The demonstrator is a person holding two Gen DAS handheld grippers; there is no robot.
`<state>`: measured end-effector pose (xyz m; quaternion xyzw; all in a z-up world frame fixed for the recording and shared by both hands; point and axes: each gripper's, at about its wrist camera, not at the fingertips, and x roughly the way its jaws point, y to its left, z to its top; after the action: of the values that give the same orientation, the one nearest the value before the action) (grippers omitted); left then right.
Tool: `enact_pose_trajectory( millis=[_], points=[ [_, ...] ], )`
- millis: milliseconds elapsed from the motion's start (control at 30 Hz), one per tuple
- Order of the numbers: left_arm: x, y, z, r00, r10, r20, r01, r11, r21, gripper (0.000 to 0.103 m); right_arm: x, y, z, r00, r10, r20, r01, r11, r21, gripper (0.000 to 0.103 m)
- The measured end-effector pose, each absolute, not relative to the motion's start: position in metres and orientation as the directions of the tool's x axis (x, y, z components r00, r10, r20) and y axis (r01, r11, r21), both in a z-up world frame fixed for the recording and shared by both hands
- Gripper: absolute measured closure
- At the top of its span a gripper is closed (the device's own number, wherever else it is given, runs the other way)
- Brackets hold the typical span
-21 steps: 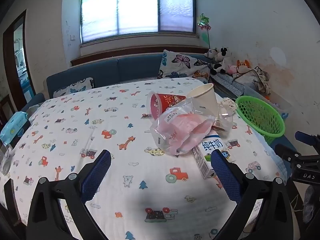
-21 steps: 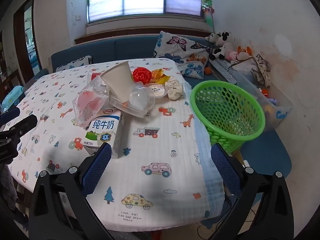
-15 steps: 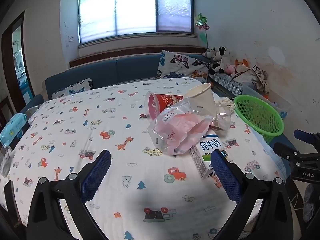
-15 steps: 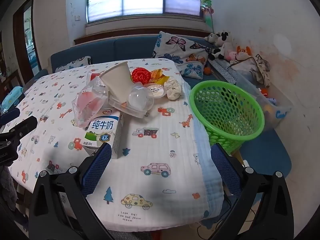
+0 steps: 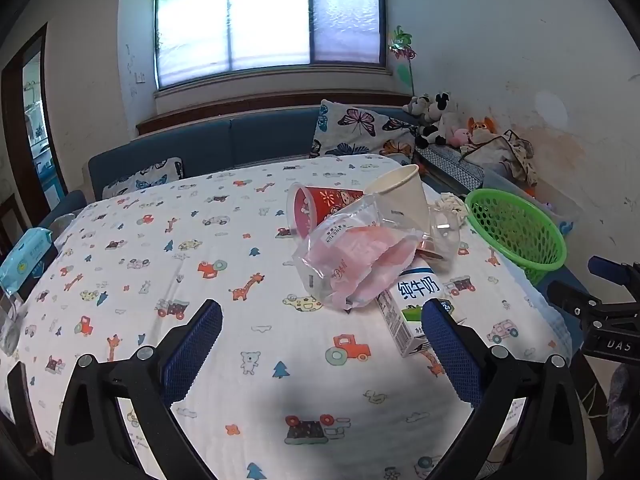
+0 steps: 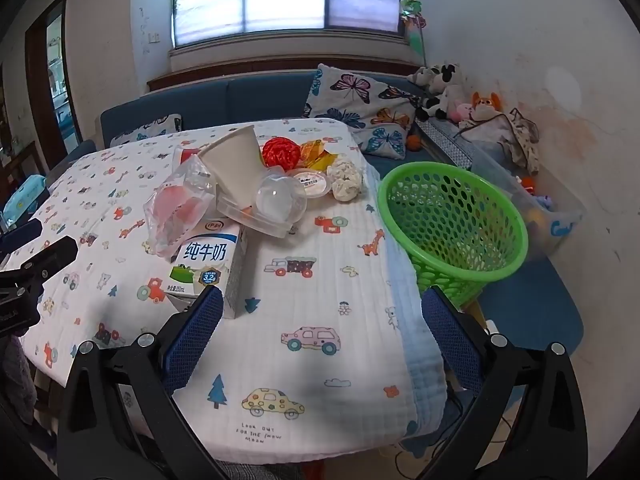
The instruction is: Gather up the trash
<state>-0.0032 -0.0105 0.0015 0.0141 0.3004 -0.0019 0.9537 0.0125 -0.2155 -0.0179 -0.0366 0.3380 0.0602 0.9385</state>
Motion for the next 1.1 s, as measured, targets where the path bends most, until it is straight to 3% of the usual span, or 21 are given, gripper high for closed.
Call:
enact_pose_trajectory(
  millis=[1100],
  points=[
    [0.0, -0.017, -0.001, 0.818, -0.006, -0.576, 0.021, 1.0, 0.019, 0.006, 0.011, -0.214, -0.015, 0.765, 0.091, -0.638, -0.14, 0.99, -0.026, 0.004]
  ],
)
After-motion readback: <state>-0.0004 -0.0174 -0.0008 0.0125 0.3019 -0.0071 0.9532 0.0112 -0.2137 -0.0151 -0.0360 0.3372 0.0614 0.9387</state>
